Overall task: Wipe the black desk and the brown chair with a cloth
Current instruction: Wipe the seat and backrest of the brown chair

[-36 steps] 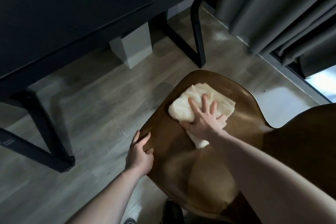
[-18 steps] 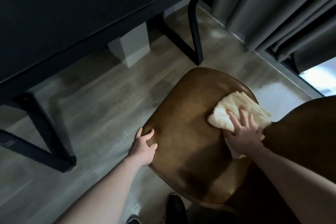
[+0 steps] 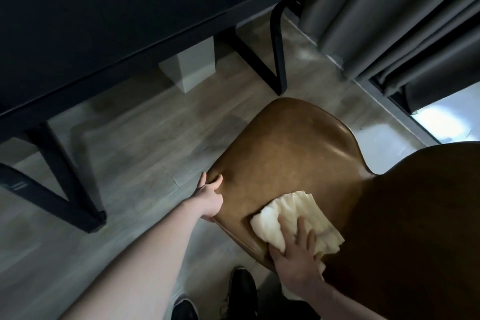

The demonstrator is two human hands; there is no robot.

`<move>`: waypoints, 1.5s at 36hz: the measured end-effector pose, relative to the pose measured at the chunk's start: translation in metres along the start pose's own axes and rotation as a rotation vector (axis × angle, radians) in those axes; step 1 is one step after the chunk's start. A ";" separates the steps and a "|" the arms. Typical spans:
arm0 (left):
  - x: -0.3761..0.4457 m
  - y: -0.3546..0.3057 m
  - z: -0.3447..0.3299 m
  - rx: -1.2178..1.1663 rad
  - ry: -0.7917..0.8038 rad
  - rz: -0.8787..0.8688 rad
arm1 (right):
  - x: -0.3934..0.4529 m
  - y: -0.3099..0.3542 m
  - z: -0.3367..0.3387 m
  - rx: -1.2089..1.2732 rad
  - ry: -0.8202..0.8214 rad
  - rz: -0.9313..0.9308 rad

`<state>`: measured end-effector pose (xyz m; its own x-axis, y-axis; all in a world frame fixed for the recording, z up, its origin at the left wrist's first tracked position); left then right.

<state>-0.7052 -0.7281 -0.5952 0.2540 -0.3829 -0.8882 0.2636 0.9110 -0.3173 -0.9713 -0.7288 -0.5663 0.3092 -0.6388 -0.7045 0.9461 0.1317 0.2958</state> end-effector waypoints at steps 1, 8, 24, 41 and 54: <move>-0.001 -0.001 -0.001 -0.026 0.010 0.006 | 0.001 0.000 0.000 0.013 0.001 -0.008; 0.013 0.006 0.003 -0.106 -0.015 -0.016 | 0.021 0.028 0.009 -0.006 -0.030 0.084; 0.024 0.006 0.005 -0.106 -0.045 -0.027 | 0.162 0.106 0.116 -0.136 -0.145 0.275; 0.009 0.003 0.001 0.024 -0.059 -0.095 | 0.080 -0.018 0.090 -0.073 -0.274 -0.005; 0.001 -0.004 0.010 -0.026 -0.082 -0.107 | 0.037 0.015 0.024 -0.043 -0.147 0.005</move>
<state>-0.6967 -0.7339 -0.5914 0.3015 -0.4886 -0.8188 0.2690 0.8674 -0.4186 -0.9477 -0.7690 -0.5724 0.2991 -0.7416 -0.6005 0.9490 0.1654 0.2685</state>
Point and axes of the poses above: each hand's wrist, its own x-axis towards the middle knuckle, its own z-axis out of the back of the hand, y = z × x, the point moved 10 cm from there along x, towards the middle knuckle, and after that the axes turned 10 degrees about z, right-handed, at the moved point
